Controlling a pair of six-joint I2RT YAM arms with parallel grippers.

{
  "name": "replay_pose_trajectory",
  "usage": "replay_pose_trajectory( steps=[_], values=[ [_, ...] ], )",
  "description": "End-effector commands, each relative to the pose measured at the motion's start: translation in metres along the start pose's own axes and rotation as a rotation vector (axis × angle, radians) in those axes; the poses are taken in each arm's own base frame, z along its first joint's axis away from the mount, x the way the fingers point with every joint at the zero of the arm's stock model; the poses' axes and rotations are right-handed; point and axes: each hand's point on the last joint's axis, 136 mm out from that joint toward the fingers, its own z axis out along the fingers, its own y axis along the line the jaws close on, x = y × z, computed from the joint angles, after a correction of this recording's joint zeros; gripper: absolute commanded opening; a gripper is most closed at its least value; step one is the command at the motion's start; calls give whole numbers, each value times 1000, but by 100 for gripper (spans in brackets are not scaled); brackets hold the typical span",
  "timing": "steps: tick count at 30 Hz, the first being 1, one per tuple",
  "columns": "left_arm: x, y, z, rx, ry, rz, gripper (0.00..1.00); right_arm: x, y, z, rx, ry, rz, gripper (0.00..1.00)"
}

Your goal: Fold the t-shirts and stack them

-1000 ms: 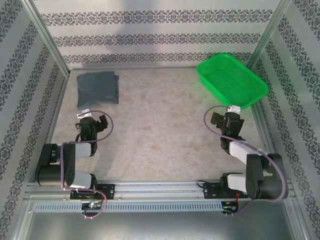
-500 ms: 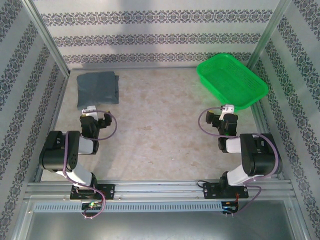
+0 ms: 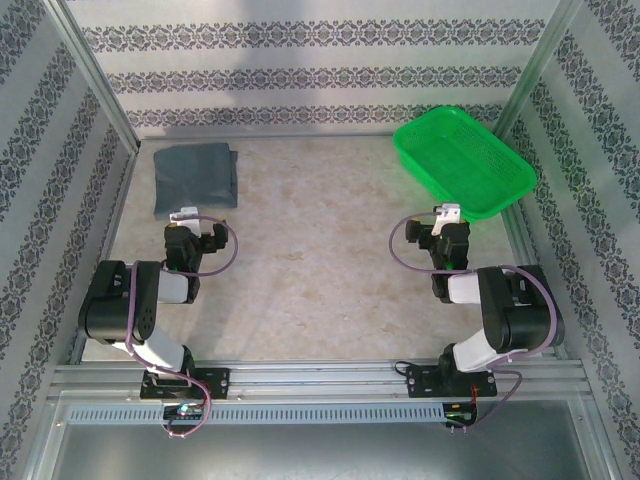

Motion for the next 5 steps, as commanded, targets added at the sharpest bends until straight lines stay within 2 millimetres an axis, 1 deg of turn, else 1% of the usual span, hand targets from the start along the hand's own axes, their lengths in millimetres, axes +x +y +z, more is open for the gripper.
replay_pose_trajectory(
  steps=[1, 5],
  values=[
    [-2, -1, 1, -7, 1, 19, 100, -12, 11, 2, -71, -36, -21, 98],
    [-2, -1, 0, -7, 3, 19, 100, -12, 8, 1, -52, -41, -16, 98]
  ],
)
